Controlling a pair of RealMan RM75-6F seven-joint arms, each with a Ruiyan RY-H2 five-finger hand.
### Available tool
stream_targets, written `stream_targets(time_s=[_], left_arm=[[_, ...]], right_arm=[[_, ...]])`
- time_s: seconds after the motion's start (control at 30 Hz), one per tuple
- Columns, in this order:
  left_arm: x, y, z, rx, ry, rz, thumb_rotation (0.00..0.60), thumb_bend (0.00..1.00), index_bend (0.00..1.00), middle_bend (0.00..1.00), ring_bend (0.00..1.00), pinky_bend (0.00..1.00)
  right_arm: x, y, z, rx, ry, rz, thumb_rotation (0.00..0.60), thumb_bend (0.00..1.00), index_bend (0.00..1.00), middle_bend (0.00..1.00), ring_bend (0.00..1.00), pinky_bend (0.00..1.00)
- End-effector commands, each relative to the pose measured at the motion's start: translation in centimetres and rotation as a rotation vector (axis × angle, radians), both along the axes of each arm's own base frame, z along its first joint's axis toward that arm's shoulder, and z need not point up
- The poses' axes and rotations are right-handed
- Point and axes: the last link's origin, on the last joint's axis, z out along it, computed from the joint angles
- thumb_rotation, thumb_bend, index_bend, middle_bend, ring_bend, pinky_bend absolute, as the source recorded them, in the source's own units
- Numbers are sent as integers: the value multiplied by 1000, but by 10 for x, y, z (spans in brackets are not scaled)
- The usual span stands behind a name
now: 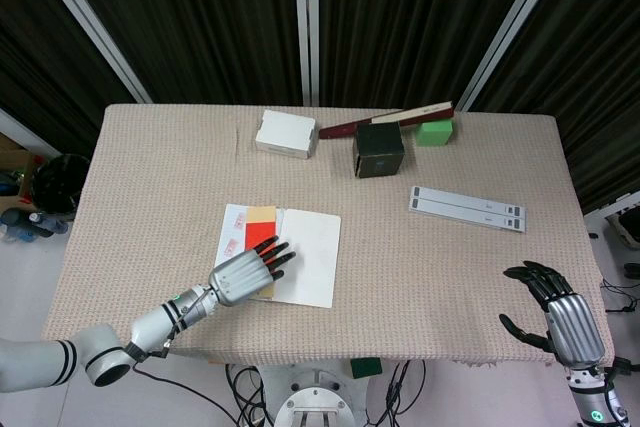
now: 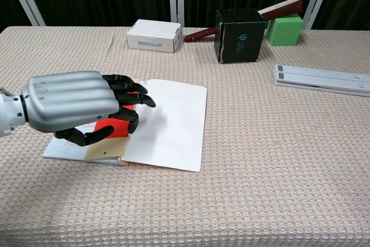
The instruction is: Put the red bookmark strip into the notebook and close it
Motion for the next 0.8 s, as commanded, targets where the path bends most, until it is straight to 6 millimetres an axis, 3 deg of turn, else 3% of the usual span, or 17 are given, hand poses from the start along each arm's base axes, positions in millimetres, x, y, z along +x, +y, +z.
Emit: stream_targets(time_s=[0.03, 0.8], left_arm=[[-2, 0, -1, 6, 9, -4, 600, 580, 370, 76, 31, 98], [-25, -5, 6, 30, 75, 18, 600, 580, 370, 73, 31, 99]], right_arm=[[0, 0, 0, -1, 0, 0, 600, 176, 290, 267, 168, 230], [3, -1, -3, 5, 2, 6, 600, 176, 290, 266, 168, 230]])
